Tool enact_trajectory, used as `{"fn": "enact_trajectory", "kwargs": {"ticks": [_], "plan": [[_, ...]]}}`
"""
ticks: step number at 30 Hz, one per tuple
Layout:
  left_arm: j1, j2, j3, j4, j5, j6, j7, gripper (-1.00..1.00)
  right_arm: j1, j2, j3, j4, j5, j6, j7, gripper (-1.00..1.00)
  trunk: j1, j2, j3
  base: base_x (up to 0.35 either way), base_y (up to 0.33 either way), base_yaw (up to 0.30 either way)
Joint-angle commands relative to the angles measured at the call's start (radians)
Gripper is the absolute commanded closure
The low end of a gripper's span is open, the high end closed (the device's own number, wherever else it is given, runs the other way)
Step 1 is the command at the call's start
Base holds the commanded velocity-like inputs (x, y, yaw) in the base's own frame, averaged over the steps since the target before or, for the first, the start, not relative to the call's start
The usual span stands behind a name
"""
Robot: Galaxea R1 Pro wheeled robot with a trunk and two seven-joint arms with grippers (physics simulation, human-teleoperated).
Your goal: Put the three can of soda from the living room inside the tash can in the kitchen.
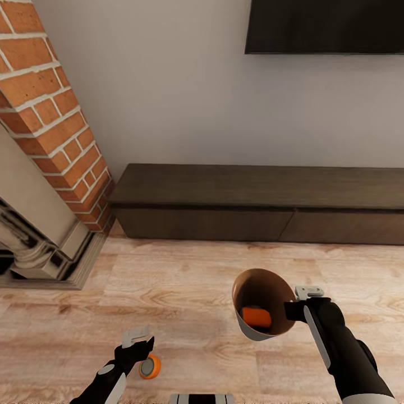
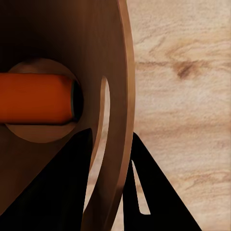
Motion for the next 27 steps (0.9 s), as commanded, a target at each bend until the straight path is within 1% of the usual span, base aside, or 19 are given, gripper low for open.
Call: {"fn": "enact_trajectory", "kwargs": {"ticks": [1, 27], "plan": [[0.000, 0.000, 0.000, 0.000, 0.000, 0.000, 0.000, -1.00, 0.000, 0.000, 0.000, 0.000, -0.012, 0.000, 0.003, 1.00, 0.000, 0.000, -0.002, 0.000, 0.000, 0.000], [0.000, 0.000, 0.000, 0.000, 0.000, 0.000, 0.000, -1.00, 0.000, 0.000, 0.000, 0.000, -0.011, 0.000, 0.003, 1.00, 0.000, 0.000, -0.043, 0.000, 0.000, 0.000]]}}
